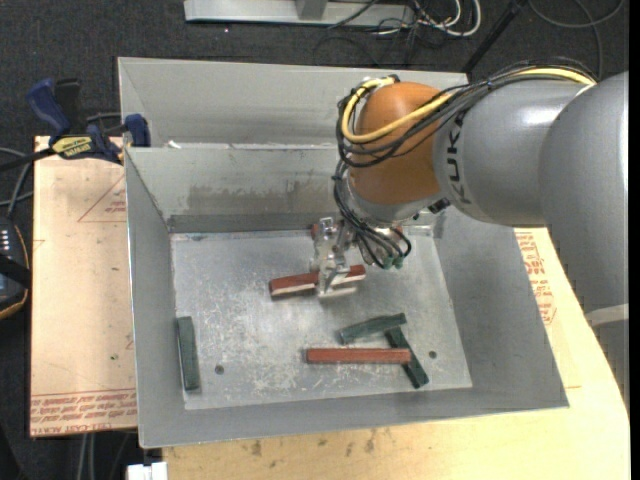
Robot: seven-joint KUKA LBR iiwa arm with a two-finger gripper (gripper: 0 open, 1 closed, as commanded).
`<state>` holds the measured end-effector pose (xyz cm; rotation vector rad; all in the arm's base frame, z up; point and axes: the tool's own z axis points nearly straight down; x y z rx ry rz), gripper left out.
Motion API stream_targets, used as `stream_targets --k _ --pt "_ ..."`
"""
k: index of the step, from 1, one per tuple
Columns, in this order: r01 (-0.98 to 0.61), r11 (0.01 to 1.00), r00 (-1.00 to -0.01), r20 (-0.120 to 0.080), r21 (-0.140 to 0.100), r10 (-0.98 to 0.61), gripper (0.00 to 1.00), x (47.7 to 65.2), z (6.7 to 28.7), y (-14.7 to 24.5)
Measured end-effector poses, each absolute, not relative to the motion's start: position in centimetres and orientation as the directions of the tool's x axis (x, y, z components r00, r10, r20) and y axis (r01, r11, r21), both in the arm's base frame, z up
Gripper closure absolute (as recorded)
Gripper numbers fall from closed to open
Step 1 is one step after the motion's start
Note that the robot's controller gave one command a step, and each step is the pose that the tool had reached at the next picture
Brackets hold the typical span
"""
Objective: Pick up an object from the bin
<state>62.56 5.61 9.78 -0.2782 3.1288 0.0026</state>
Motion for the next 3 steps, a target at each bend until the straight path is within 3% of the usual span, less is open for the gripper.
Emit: stream_targets --k 3 --pt "-0.176 0.984 -0.984 0.004 0.002 -0.176 1.0 62.5 13.4 5.6"
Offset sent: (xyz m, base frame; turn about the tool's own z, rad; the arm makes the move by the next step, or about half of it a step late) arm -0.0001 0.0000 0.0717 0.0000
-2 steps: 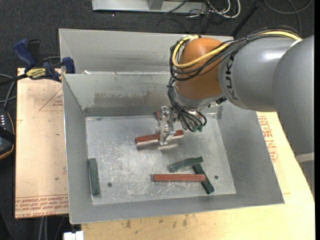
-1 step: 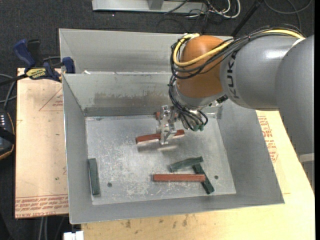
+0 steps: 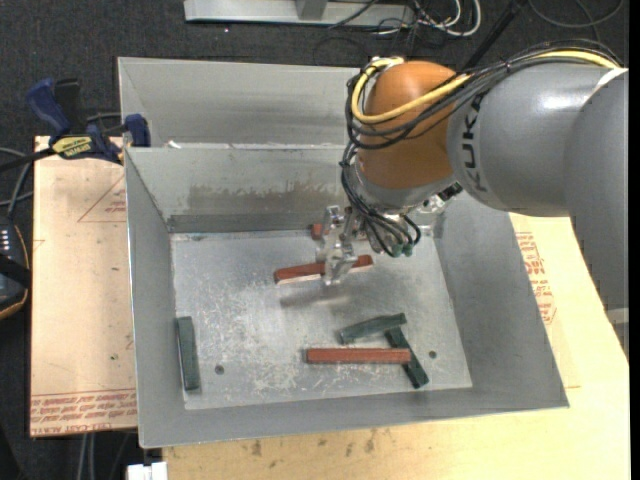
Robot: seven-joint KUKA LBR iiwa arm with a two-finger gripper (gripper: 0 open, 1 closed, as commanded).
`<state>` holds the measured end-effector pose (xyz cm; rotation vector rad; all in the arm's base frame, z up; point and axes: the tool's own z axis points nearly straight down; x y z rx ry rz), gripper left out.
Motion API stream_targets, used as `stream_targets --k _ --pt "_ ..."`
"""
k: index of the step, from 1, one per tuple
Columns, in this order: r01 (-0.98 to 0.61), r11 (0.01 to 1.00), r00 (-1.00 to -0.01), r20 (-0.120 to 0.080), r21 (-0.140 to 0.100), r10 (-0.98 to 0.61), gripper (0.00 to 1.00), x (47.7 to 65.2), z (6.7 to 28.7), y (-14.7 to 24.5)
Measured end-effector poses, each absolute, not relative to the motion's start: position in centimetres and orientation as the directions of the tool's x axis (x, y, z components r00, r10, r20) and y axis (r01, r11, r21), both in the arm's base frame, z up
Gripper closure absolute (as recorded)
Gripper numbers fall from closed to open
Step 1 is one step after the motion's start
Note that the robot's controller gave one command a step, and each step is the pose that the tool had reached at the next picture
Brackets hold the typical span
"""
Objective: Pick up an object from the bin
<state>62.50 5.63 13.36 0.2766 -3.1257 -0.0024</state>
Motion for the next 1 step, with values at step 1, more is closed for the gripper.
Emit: stream_targets --k 1 --pt "-0.175 0.985 -0.985 -0.004 0.001 -0.175 1.0 62.7 15.02 5.66"
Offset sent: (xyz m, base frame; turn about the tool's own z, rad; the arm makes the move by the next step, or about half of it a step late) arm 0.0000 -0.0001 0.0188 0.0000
